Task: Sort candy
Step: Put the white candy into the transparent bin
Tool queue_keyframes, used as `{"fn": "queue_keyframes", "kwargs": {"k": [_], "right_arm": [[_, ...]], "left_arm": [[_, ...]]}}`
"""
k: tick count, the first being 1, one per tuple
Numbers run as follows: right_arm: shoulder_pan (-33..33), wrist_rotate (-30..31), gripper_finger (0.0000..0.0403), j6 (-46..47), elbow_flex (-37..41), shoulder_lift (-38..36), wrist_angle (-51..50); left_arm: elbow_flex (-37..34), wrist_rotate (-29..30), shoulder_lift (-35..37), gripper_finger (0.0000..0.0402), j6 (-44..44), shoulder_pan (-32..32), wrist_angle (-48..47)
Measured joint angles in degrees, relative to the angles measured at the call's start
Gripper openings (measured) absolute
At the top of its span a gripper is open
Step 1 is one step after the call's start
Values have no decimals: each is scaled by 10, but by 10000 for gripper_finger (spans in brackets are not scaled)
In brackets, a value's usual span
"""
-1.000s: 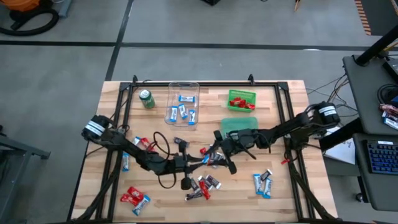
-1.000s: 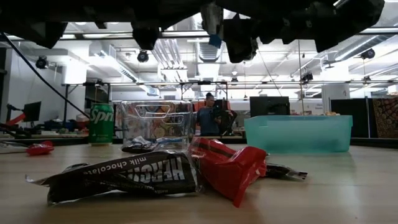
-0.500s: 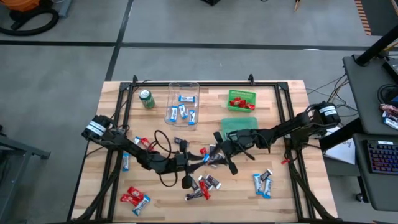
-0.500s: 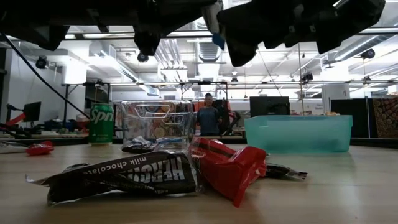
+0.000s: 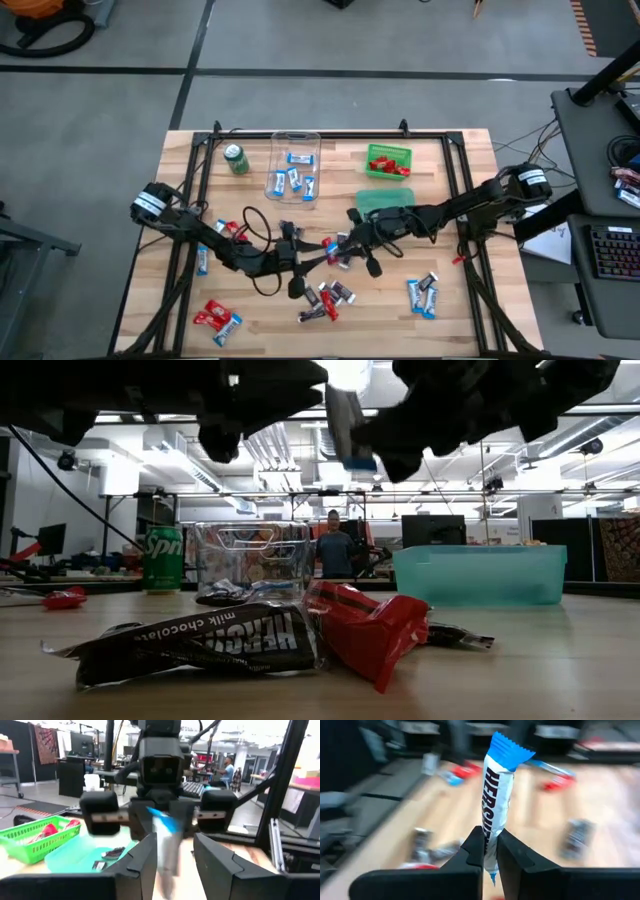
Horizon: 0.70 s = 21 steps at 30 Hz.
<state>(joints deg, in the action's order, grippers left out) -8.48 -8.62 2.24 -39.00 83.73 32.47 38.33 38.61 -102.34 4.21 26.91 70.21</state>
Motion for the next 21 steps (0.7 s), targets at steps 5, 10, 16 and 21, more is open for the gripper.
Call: {"fn": "queue_keyframes", "kwargs": {"k": [5,10,16,21], "right_arm": [[0,158,19,1,0,-58,-135],[0,290,18,24,0,-124,-287],[4,389,18,61,0,-188,-426],[25,417,18,94,0,-227,-511]], "left_arm": [[-29,-1,25,115,47,1,-29],[-52,16,43,115,92,1,-65],[-69,61,50,115,136,1,-87],[-72,101,73,115,175,1,-160]]}}
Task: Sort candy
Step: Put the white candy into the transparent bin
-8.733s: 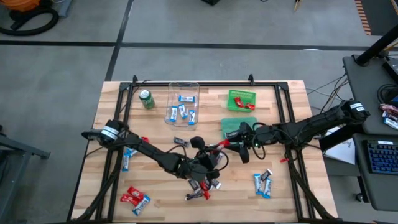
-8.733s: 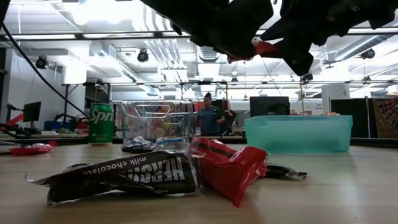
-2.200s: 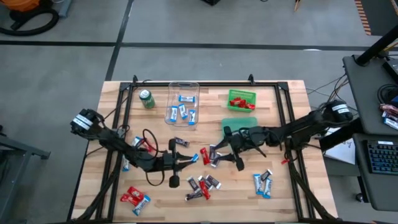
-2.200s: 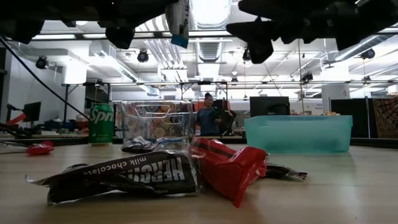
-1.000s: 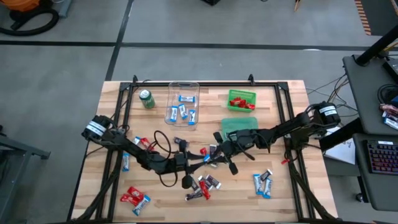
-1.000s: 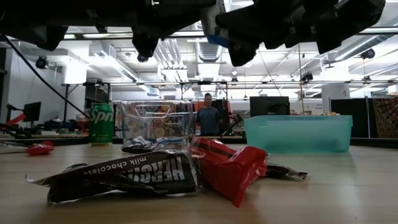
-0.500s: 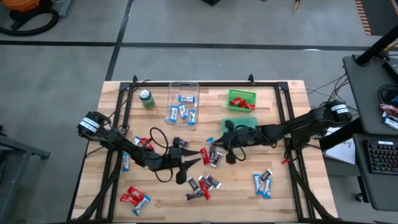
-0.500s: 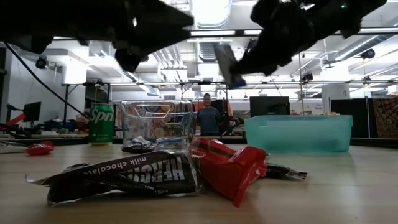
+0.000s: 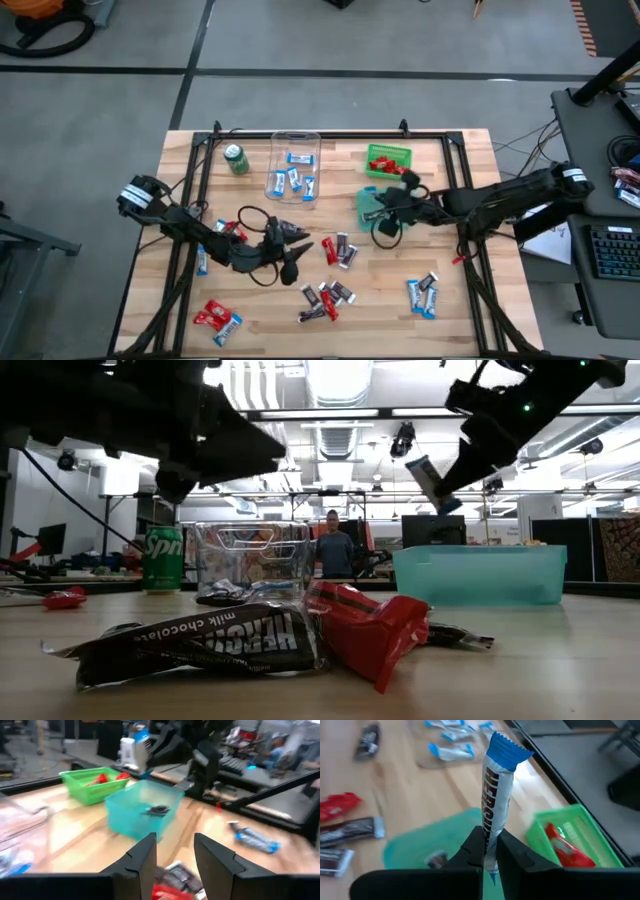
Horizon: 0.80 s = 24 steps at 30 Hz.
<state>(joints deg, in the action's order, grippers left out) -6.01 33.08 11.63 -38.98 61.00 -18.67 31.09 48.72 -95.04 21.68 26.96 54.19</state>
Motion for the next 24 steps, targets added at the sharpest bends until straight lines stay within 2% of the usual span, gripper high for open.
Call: {"fn": "queue_keyframes", "kwargs": {"k": [7,17,24], "right_arm": [[34,0,18,-7,0,-17,-27],[75,-18,18,-22,0,-13,-25],[79,-22,18,-22,0,-13,-23]], "left_arm": [[0,4,73,115,48,0,-139],[1,3,208,115,156,0,-419],[1,3,259,115,214,-1,-557]]}}
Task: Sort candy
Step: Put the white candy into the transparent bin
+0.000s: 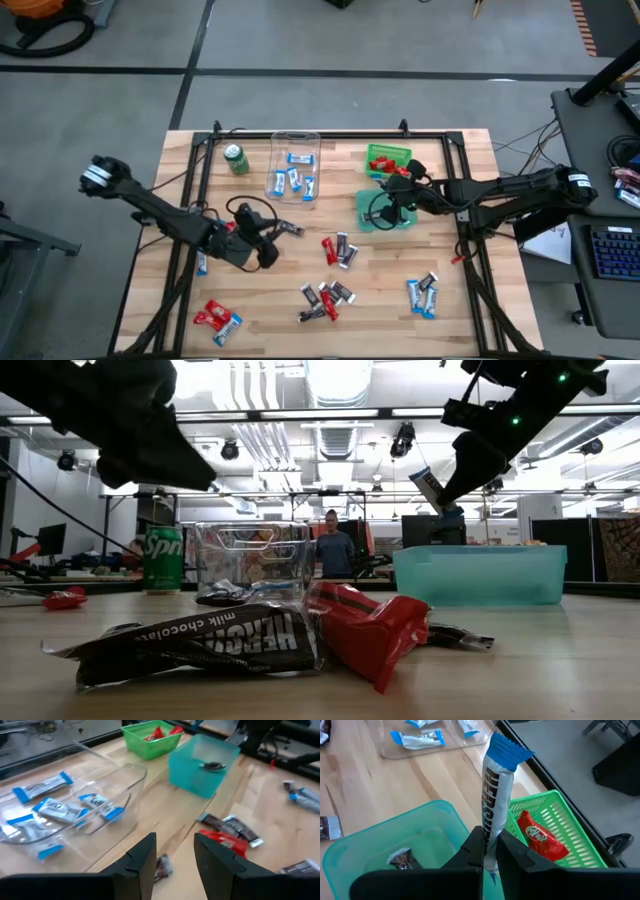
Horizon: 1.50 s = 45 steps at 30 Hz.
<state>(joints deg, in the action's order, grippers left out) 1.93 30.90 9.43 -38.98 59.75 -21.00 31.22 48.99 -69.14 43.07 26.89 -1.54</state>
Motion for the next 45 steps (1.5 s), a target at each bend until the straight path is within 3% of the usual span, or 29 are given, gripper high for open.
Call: {"fn": "queue_keyframes", "kwargs": {"k": [11,21,25,27,31,34,39,42,45], "right_arm": [[27,6,18,48,0,1,54],[49,1,18,18,0,3,65],[87,-6,18,-10,0,3,56],[120,-52,18,-15,0,3,44],[183,-223,18,-26,0,3,42],[196,-313,18,-26,0,3,78],[168,-357,18,-26,4,13,192],[131,-370,18,-30,18,27,273],[78,-370,18,-32,36,45,367]], "left_arm": [[0,0,7,115,47,-12,-91],[0,1,-2,115,31,-17,-55],[0,2,-12,115,8,-17,-37],[0,6,-17,115,5,-17,-30],[0,23,-29,115,4,-18,-25],[0,26,-33,115,-8,-19,-8],[0,3,-36,115,-104,-19,82],[0,-56,-46,115,-216,-19,212],[1,-66,-71,115,-314,-20,351]]}}
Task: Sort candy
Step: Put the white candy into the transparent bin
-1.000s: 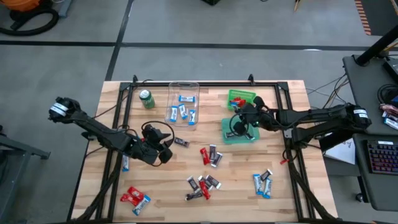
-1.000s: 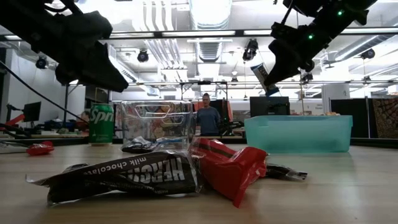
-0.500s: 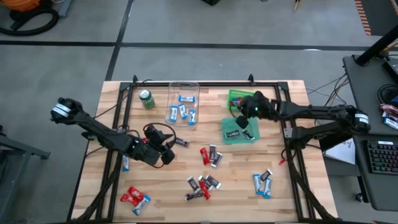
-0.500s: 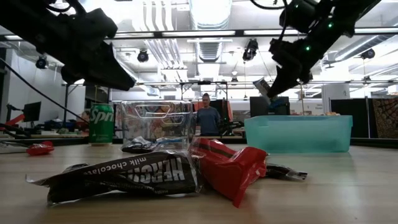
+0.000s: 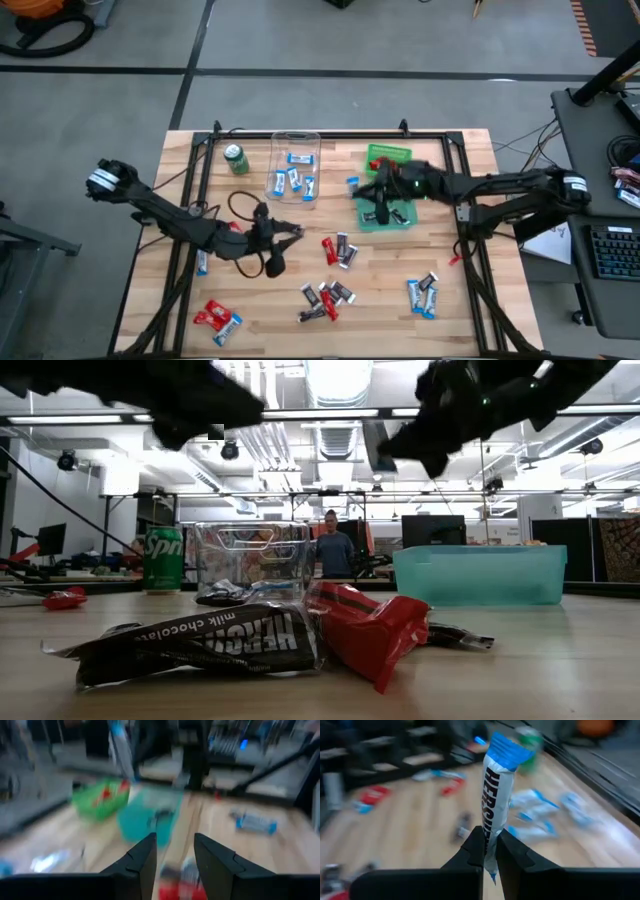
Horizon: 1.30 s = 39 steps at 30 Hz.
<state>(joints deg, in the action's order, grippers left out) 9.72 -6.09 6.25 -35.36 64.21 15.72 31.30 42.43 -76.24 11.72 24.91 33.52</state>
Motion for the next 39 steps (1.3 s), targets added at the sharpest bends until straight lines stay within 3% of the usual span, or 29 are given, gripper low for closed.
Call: {"fn": "queue_keyframes", "kwargs": {"k": [7,16,25,35,39], "right_arm": [[-112,15,18,-28,18,48,181],[-152,47,18,-67,16,99,211],[-152,48,18,-69,16,130,214],[-152,47,18,-84,15,132,210],[-152,47,18,-85,15,132,210]], "left_arm": [[0,-30,-91,127,-79,-8,193],[25,-57,-226,171,-174,-21,452],[92,-57,-292,175,-193,-57,461],[99,-59,-304,167,-153,-76,451],[105,-105,-305,166,-136,-89,435]]}}
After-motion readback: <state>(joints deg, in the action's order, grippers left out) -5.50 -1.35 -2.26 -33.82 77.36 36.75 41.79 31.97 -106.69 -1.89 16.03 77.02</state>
